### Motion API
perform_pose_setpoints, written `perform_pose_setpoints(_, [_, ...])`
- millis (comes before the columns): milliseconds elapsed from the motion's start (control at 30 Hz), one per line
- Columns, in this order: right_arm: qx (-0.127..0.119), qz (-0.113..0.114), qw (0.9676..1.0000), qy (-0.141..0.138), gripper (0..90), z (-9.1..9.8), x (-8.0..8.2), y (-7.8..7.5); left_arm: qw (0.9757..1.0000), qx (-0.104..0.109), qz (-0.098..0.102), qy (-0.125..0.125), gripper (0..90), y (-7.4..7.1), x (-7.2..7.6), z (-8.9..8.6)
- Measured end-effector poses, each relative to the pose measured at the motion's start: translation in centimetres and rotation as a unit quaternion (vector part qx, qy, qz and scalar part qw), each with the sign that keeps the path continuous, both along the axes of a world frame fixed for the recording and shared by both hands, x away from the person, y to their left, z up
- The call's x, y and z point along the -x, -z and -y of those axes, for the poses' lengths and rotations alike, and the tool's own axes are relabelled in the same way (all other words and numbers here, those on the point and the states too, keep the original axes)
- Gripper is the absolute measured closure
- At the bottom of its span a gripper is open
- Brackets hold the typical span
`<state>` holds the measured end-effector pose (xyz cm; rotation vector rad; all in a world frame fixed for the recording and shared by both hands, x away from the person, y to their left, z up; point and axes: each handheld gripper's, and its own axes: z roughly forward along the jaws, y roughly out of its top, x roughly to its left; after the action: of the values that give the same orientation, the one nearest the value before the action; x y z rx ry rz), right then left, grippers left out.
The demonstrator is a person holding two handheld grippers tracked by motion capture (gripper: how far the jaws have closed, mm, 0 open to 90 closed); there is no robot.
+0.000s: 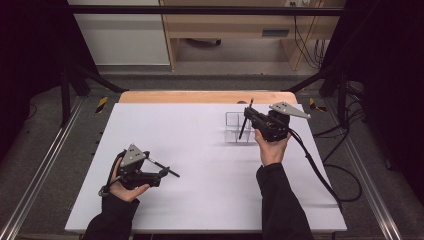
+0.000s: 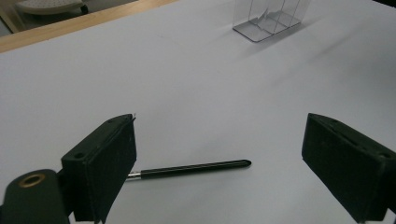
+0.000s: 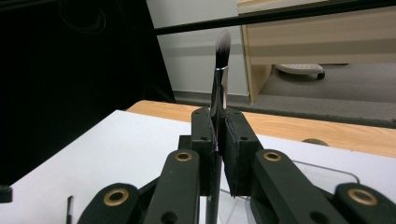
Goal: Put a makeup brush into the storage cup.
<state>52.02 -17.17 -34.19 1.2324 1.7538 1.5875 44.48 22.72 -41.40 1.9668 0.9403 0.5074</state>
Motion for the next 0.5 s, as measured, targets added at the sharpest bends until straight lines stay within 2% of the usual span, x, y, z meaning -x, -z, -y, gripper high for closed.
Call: perform_pose_setpoints(500, [0.009,-0.002,0.9998,0.020,84.1,0.3,-1.9,-0.8,1.0000,-0.004,-0.003,0.001,8.9,0.1,-0.1,0.0])
